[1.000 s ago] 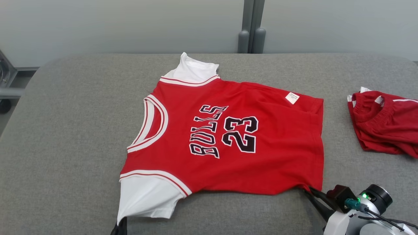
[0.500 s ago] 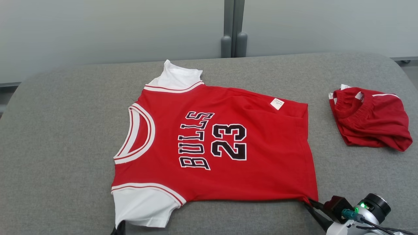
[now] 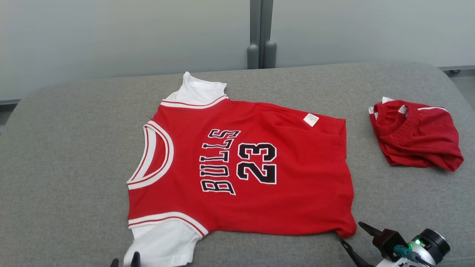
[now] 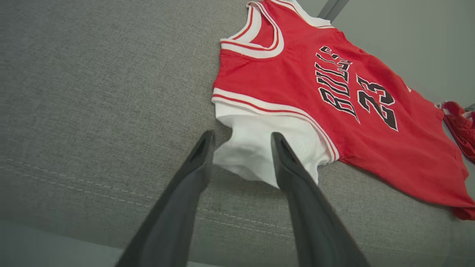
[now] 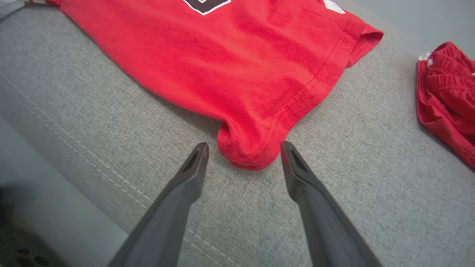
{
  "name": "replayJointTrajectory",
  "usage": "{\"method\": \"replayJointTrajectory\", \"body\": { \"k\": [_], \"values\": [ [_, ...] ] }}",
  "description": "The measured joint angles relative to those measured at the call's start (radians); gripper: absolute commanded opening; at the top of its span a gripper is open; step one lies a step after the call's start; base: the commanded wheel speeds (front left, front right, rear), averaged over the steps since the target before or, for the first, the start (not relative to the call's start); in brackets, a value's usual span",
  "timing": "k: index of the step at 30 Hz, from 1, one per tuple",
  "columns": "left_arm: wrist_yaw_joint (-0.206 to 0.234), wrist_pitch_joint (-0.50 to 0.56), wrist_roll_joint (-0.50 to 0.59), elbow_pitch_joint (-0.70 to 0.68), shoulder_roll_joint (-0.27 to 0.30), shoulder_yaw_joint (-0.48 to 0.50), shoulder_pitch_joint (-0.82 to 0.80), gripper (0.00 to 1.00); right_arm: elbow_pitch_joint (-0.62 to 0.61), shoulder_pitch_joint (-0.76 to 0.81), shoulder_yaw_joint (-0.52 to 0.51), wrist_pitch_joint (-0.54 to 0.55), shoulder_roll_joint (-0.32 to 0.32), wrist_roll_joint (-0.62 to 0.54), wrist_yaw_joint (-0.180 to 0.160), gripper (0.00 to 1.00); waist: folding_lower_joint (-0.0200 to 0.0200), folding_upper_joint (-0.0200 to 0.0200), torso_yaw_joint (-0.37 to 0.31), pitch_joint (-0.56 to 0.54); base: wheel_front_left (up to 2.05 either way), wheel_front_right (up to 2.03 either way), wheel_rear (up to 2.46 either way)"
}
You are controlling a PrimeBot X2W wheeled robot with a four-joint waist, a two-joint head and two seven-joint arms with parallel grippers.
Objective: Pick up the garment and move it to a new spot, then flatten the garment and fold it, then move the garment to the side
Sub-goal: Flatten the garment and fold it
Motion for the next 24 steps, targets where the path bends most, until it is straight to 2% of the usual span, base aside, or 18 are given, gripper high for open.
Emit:
{"method": "replayJointTrajectory", "body": {
  "k": [12,24],
  "values": [
    [0.001,-0.002,0.002,-0.030,0.018,0.032,0.040,1.00,-0.137,0.041,-0.083,0.000,-0.029,0.020,-0.057,1.00,0.0000,0.0000,-0.014,-0.015,0.00,0.00,0.00],
    [-0.007,-0.021,0.077,-0.083,0.001,-0.057,-0.072,1.00,-0.275,0.021,-0.153,-0.001,-0.019,0.023,-0.103,1.00,0.0000,0.0000,-0.040,-0.044,0.00,0.00,0.00]
  ]
}}
